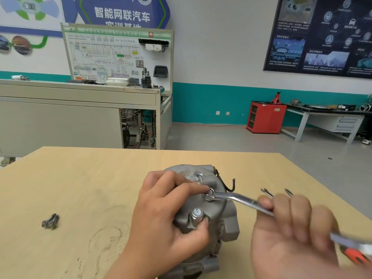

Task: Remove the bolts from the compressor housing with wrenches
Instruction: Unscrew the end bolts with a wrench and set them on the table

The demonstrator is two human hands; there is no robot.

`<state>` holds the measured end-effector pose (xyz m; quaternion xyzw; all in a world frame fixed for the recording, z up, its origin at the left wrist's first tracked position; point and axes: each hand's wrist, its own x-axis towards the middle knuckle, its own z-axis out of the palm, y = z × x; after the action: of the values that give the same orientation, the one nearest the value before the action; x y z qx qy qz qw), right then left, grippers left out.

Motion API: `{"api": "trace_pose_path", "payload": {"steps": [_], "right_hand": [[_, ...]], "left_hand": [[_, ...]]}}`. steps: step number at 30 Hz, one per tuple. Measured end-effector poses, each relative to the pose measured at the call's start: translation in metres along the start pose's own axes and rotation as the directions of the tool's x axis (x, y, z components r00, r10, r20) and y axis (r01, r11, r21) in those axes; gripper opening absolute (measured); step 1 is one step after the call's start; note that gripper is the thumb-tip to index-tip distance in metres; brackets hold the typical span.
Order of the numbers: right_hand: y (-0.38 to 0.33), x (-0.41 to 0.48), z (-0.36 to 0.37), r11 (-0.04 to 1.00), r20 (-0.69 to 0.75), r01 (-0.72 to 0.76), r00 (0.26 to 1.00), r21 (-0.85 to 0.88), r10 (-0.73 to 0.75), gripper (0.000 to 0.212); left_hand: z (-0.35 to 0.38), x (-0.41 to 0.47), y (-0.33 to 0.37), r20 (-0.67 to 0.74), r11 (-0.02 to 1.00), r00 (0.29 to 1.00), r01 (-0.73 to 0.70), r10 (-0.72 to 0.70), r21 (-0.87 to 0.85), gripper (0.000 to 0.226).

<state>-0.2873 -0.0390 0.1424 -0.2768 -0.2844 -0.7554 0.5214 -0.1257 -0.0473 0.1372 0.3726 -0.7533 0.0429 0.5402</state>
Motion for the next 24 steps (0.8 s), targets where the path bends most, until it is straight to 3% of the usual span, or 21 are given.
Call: {"api": "trace_pose_path", "payload": {"steps": [1,3,5,9,16,24], "right_hand": [[0.001,0.005,-0.006,0.996,0.027,-0.086,0.996,-0.009,0.086,0.046],[-0.004,0.026,-0.016,0.970,-0.216,-0.202,0.961,-0.132,0.171,0.054],[0.005,0.053,-0.023,0.939,-0.389,-0.316,0.889,-0.139,0.241,0.056],[0.026,0.079,-0.033,0.902,-0.473,-0.432,0.799,-0.020,0.372,0.052],[0.030,0.088,-0.022,0.921,-0.672,-0.347,0.726,-0.175,0.145,0.038],[0.037,0.095,-0.013,0.891,-0.651,-0.403,0.737,-0.209,0.181,0.040]], "left_hand": [[0.000,0.000,0.001,0.003,1.000,1.000,0.000,0.000,-0.002,0.035],[0.000,0.000,0.001,0.008,1.000,1.000,0.001,-0.001,-0.005,0.033],[-0.001,0.000,0.001,0.009,1.000,1.000,0.000,0.000,-0.004,0.033],[-0.001,0.003,0.000,0.004,1.000,1.000,0.010,-0.010,0.008,0.033],[-0.003,0.003,0.001,0.022,1.000,1.000,0.021,-0.021,0.012,0.032],[-0.001,0.002,0.004,0.007,0.999,1.000,-0.008,0.008,0.034,0.032]]}}
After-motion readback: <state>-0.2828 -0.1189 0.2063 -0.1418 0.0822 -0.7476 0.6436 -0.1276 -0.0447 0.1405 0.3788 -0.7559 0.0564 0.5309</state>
